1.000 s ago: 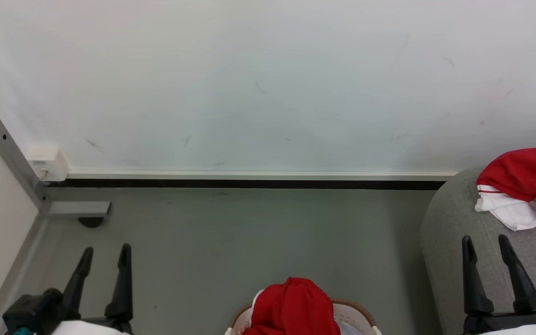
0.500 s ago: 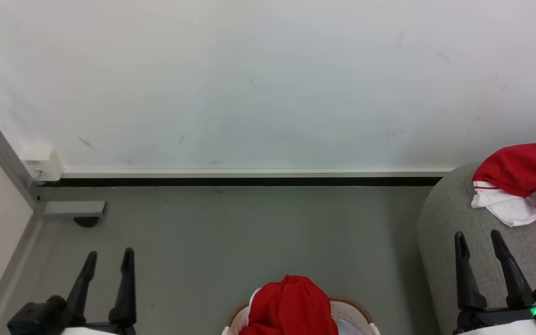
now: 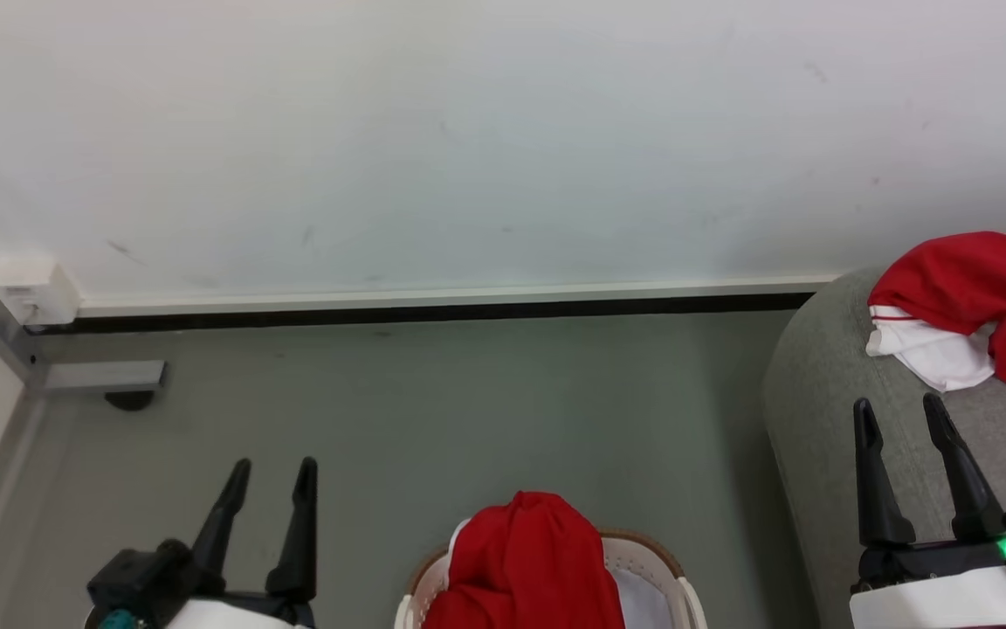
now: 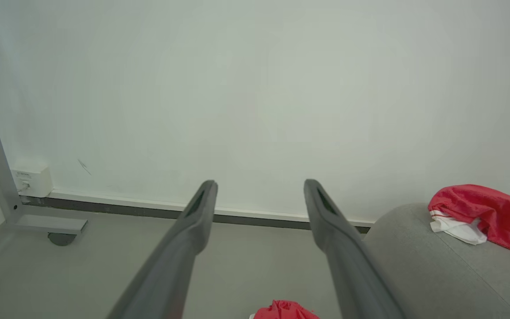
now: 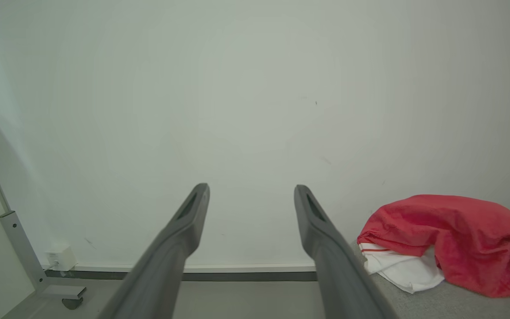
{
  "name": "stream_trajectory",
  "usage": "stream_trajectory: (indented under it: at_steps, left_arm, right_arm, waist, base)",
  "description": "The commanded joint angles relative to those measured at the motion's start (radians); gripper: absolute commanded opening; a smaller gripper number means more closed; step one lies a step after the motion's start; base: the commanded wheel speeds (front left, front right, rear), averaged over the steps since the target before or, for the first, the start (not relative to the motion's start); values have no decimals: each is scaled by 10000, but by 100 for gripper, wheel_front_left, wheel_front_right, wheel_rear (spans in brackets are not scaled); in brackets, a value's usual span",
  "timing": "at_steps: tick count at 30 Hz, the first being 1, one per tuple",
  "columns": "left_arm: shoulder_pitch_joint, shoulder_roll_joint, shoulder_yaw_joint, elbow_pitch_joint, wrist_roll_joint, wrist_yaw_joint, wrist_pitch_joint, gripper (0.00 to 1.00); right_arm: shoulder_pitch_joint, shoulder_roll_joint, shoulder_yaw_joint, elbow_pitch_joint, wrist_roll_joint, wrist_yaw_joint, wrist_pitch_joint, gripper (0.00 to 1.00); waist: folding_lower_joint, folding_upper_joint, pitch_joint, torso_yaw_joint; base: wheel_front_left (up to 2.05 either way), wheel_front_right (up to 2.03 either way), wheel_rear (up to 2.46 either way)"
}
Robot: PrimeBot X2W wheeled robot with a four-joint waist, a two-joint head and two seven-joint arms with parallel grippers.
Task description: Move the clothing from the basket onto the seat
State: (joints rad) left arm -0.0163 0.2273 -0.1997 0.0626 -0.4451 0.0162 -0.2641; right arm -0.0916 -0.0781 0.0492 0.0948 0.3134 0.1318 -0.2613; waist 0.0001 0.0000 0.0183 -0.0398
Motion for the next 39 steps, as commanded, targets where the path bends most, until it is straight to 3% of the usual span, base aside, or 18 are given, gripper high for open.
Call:
stream_trajectory:
  at_steps: [1,11,22,30,39]
  left_arm:
    - [-229,-55,-51,127,155,-85,-2,100]
    - [-1719,-157,-1118,1617,633,-848,293,100]
    - [-3653,-127,-2414,3405,760,-1354,1782,100]
    - [-5203,-141,-3913,5241,743,-1473,2639,100]
    - [-6769,4,-6011,6992,-61,-1460,3462,100]
  right_arm:
    - [-185,-68,-61,-73,-12,-23,-34,100]
    - [-949,-307,-27,-276,-342,-23,-31,100]
    - [-1630,48,-573,-773,-488,-23,-33,100]
    - [-2398,224,-742,-1243,-576,-23,-27,100]
    - [-3279,293,-851,-1882,-687,-23,-28,100]
  waist:
    - [-1,0,252,-120]
    - [-1,0,1551,-735]
    - [-1,0,3365,-1173]
    - [-1,0,4657,-1523]
    - [-1,0,6011,-1821]
  base:
    - [0,0,0]
    - [0,0,0]
    - [0,0,0]
    - [0,0,0]
    - [0,0,0]
